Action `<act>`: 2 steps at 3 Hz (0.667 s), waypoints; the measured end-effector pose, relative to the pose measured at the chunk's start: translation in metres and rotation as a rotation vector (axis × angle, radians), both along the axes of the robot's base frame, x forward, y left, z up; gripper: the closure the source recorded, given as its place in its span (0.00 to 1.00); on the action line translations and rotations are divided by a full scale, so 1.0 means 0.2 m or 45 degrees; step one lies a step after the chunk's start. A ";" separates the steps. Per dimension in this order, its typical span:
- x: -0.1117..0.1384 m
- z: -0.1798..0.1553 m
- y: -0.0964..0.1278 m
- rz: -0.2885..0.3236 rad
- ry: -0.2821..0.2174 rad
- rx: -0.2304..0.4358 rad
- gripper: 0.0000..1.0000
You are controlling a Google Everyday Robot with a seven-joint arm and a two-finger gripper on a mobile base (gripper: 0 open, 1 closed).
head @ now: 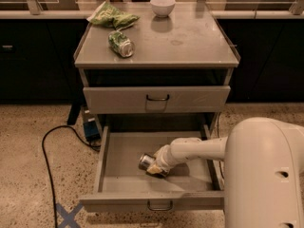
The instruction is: Place redbull can into middle drawer
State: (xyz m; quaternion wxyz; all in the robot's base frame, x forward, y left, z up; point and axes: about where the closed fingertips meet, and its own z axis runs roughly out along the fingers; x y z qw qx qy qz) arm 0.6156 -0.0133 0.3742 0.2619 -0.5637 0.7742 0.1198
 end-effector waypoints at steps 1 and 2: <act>0.00 0.00 0.00 0.000 0.000 0.000 0.35; 0.00 0.00 0.00 0.000 0.000 0.000 0.11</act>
Offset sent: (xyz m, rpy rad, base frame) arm 0.0000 0.0000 0.0000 0.0000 0.0000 0.0000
